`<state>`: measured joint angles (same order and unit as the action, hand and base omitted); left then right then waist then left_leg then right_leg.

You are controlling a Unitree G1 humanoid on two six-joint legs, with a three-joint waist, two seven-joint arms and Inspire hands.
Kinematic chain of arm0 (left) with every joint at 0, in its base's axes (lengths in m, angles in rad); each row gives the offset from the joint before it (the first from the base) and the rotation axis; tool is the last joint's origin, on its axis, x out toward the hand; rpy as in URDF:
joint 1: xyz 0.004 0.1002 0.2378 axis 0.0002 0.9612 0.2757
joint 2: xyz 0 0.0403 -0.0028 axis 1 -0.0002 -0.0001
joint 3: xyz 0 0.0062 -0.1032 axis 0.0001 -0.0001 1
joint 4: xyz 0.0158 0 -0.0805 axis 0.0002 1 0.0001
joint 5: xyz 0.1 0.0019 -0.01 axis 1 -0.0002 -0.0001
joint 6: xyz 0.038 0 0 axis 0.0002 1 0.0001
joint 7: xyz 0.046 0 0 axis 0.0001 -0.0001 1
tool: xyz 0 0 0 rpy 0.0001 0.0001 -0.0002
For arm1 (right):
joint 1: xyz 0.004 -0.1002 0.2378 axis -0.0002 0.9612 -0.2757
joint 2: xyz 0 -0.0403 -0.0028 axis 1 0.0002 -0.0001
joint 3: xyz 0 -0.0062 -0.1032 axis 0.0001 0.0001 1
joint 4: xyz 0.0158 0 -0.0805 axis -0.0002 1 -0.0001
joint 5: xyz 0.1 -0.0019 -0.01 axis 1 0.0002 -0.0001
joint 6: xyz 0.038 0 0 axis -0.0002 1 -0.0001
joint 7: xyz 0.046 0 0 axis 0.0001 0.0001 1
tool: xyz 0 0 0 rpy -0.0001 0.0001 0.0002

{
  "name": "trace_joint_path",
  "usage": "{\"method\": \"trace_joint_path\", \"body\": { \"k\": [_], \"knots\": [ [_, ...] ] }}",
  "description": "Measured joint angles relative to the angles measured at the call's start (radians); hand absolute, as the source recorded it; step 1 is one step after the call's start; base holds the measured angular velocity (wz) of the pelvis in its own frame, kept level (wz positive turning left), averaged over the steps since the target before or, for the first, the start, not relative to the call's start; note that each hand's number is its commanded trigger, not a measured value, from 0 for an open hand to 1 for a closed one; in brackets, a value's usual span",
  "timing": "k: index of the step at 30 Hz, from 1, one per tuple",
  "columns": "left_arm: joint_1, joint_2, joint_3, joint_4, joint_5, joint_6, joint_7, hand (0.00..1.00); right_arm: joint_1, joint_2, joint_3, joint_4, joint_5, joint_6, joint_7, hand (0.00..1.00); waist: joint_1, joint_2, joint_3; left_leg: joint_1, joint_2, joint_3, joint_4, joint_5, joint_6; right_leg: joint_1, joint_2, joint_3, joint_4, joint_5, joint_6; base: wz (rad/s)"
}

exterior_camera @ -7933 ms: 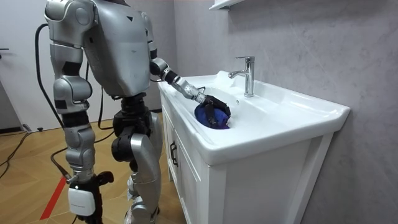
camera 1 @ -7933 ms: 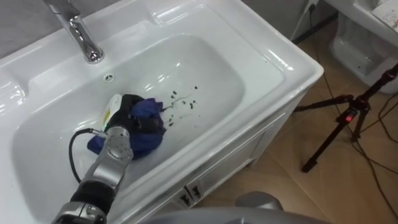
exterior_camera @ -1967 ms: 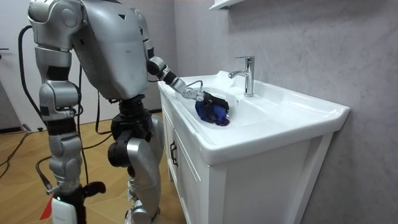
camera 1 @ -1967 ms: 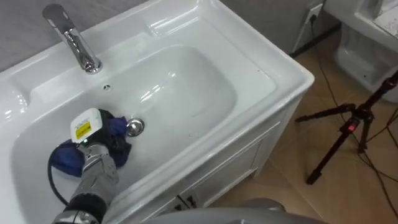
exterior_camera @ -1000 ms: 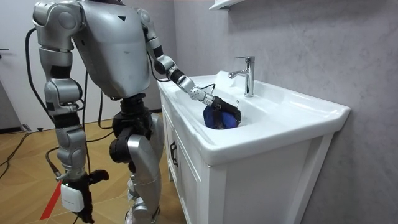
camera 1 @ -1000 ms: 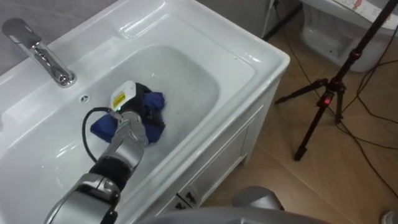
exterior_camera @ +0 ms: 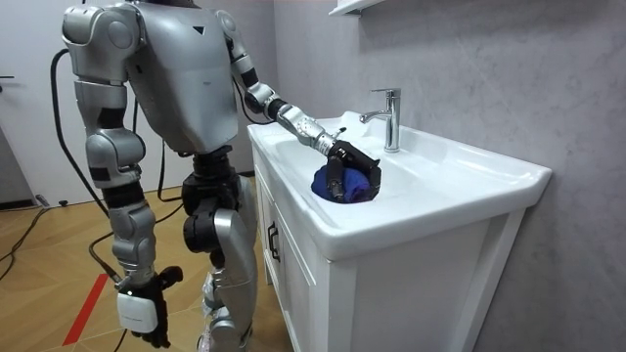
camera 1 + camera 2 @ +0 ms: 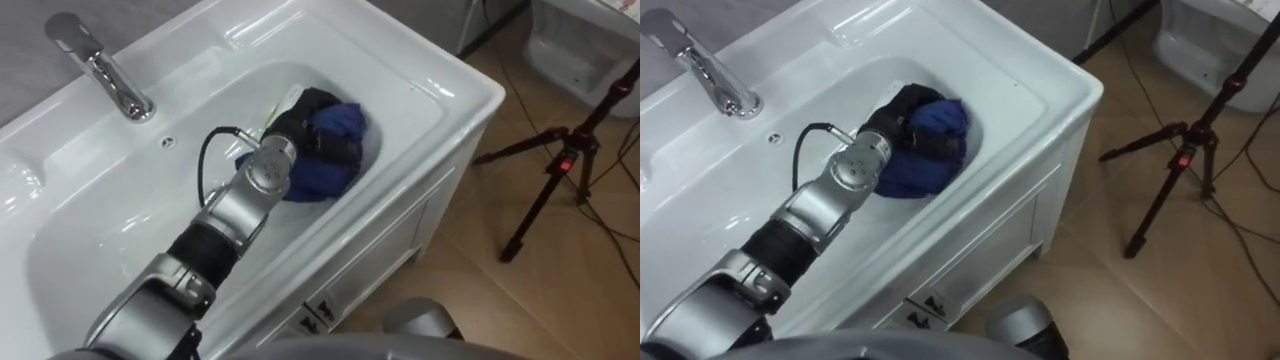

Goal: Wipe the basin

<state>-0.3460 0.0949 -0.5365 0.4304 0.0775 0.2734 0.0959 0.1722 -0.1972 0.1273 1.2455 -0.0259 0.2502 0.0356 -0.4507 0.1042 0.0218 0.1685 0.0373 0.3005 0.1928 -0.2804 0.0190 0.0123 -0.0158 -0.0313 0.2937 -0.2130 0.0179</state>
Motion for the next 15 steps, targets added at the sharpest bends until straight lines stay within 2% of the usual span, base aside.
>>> {"method": "trace_joint_path", "body": {
  "k": [4, 7, 11, 13, 15],
  "knots": [
    [-0.001, 0.000, -0.003, -0.056, -0.009, 0.001, -0.014, 1.00, -0.025, -0.001, 0.005, 0.030, 0.023, -0.009, -0.009, 0.00, -0.001, -0.002, 0.0016, -0.002, -0.001, 0.000, 0.004, 0.000, 0.000, 0.003, -0.003, 0.000, -0.005, 0.000, 0.001, 0.06],
    [-0.011, -0.006, -0.022, -0.165, -0.030, -0.005, -0.036, 1.00, -0.045, -0.003, 0.005, 0.042, 0.025, -0.011, -0.011, 0.00, -0.006, -0.008, 0.0056, -0.001, -0.004, -0.001, 0.002, 0.000, 0.000, 0.003, -0.012, 0.000, -0.005, -0.004, 0.005, -0.02],
    [-0.081, -0.082, -0.104, -0.197, -0.113, -0.051, -0.110, 1.00, -0.054, -0.004, 0.006, 0.044, 0.030, -0.018, -0.010, 0.00, -0.018, -0.013, 0.0092, -0.001, -0.002, 0.011, 0.001, 0.000, 0.000, -0.001, -0.008, 0.011, -0.007, -0.006, 0.003, -0.14],
    [-0.099, -0.100, -0.134, -0.197, -0.150, -0.072, -0.135, 1.00, -0.054, -0.004, 0.006, 0.043, 0.030, -0.030, -0.010, 0.00, -0.019, -0.013, 0.0093, 0.001, 0.003, 0.030, -0.004, 0.001, -0.001, -0.008, 0.004, 0.035, -0.005, -0.006, -0.002, -0.38],
    [-0.100, -0.103, -0.135, -0.196, -0.151, -0.078, -0.152, 1.00, -0.054, -0.004, 0.005, 0.041, 0.029, -0.040, -0.011, 0.00, -0.025, -0.013, 0.0093, 0.000, 0.006, 0.027, -0.003, 0.001, -0.002, -0.010, 0.009, 0.043, -0.005, -0.005, -0.006, -0.22]
  ]
}}
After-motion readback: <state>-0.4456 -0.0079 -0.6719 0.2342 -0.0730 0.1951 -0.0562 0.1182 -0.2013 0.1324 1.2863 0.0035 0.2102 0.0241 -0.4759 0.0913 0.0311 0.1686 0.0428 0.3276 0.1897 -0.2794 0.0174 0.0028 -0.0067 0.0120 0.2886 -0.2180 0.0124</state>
